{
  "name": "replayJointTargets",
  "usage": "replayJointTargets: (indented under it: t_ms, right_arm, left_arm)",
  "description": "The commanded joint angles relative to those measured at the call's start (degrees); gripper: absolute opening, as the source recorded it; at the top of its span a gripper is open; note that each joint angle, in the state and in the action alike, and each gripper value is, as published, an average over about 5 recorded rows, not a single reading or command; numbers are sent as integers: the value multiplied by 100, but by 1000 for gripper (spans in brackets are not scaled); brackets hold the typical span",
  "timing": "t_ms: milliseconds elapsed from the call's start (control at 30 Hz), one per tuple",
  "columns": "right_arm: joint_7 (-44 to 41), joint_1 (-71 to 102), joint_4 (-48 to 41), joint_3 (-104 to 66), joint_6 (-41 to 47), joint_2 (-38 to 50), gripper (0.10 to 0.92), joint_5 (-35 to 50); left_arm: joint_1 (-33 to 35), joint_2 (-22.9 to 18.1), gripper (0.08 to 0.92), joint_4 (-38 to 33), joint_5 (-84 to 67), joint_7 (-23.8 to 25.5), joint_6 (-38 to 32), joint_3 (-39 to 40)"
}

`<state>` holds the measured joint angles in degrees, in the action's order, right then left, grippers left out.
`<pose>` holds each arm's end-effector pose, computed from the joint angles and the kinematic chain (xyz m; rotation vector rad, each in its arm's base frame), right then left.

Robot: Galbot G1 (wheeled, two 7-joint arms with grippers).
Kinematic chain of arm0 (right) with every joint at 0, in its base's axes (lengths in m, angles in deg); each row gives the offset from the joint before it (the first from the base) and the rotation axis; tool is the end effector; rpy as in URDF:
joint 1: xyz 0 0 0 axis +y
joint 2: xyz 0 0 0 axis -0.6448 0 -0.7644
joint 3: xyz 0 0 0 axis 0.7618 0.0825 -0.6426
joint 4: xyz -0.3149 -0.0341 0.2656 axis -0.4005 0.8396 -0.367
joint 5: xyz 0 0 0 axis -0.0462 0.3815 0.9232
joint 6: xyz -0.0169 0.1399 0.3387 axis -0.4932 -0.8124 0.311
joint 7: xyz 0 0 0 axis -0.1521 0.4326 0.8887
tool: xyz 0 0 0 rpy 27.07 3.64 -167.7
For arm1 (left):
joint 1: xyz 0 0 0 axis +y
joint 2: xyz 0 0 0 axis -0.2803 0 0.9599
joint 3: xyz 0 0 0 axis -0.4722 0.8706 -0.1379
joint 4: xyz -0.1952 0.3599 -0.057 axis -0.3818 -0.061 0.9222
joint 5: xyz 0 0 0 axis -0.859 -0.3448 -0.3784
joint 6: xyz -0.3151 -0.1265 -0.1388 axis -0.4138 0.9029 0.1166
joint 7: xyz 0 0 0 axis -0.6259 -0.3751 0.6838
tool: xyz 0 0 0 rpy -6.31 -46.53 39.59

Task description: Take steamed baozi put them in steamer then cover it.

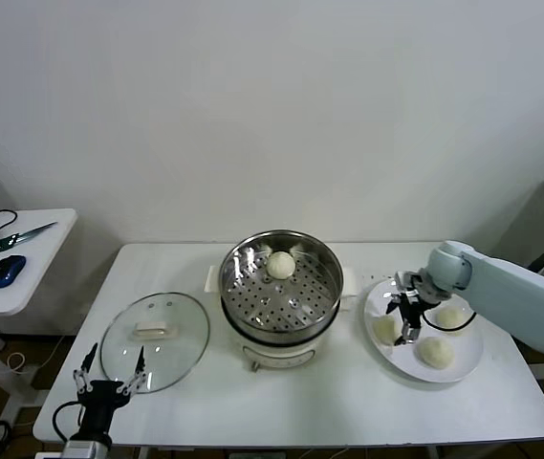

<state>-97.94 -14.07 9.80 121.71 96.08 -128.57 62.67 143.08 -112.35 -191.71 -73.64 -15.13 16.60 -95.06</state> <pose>0.5728 -0.1969 -0.2747 1.2863 -1.3996 1.1437 0.1054 0.1069 -0.4187 0.1470 -2.9665 -0.4356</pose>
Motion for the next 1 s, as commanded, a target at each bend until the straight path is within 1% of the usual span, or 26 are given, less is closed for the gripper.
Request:
replayJointTargets:
  t_ms: [33, 167, 333, 433, 533, 633, 733, 867, 1000]
  right_arm:
    - [-27, 190, -168, -204, 10, -93, 794, -65]
    - [-48, 126, -103, -192, 2, -15, 732, 33]
    - [-64, -406, 111, 41, -38, 266, 704, 298]
    - [-107, -1341, 224, 638, -119, 421, 699, 707]
    - [-199, -2623, 221, 1545, -275, 397, 696, 1200]
    - [-253, -3906, 218, 2443, -391, 163, 697, 1779]
    - [-265, -4712, 329, 2959, -338, -131, 701, 2354]
    - [-215, -5123, 511, 3059, -66, -526, 704, 2959]
    - [106, -5175, 711, 2999, 297, -1038, 704, 3743]
  left_arm:
    - [12, 0, 823, 9, 6, 1, 1, 4]
    - [44, 0, 823, -2, 3, -1, -8, -4]
    - [98, 9, 823, -35, -14, 16, -13, -19]
    - [125, 14, 823, -77, -25, 21, -9, -31]
    - [138, 16, 823, -96, -26, 19, -18, -28]
    - [143, 4, 823, -98, -19, 27, -35, 5]
    - [123, -15, 823, -101, -17, 45, -44, 35]
    - [53, -17, 823, -109, -53, 59, -55, 20]
    - [68, -14, 823, -138, -76, 61, -86, 44]
